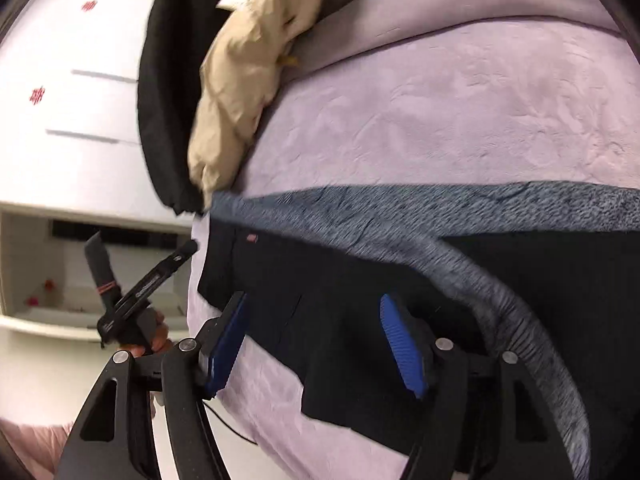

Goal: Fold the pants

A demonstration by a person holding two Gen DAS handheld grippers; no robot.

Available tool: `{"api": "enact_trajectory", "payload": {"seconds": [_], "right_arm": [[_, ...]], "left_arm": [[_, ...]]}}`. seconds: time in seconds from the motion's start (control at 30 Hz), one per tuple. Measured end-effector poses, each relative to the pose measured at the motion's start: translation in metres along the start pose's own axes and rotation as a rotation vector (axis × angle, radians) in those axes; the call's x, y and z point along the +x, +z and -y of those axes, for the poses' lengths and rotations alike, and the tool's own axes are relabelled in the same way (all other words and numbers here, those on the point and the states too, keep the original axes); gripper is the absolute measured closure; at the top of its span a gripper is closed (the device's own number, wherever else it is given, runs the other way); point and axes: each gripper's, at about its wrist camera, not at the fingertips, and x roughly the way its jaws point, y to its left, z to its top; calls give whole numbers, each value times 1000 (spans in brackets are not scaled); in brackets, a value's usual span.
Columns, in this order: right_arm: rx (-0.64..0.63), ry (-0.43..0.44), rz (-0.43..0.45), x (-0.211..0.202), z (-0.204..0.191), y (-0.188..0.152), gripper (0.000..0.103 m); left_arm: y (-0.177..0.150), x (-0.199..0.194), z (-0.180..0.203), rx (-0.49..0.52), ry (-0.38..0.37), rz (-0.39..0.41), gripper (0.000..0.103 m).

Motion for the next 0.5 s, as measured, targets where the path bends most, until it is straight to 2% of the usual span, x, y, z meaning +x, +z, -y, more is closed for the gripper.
{"api": "enact_trajectory", "payload": {"seconds": [0.1,0.13,0.17,0.23,0.3,0.33,0.4,0.5], "right_arm": [[53,-150,-42,26,29,5,34],[95,-135,-36,24,39,10,40],[134,-83,-4,11,44,10,40],[128,-1,89,-21,42,9,40],[86,-40,167,-68,42,-8,36],[79,-83,186,-88,46,-19,34],[98,-170,198,-128,63,-51,34],[229,-182,194,-172,105,-109,34]], "left_arm": [[-14,40,31,62,81,-70,22],[-15,44,34,58,107,-71,22],[-14,40,38,57,120,-66,22],[-15,21,49,106,71,-55,22],[-23,0,74,221,71,-51,22],[-29,-11,88,265,40,-55,22],[-43,-33,118,319,-73,-81,22],[-69,-58,180,350,-334,-178,22]]}}
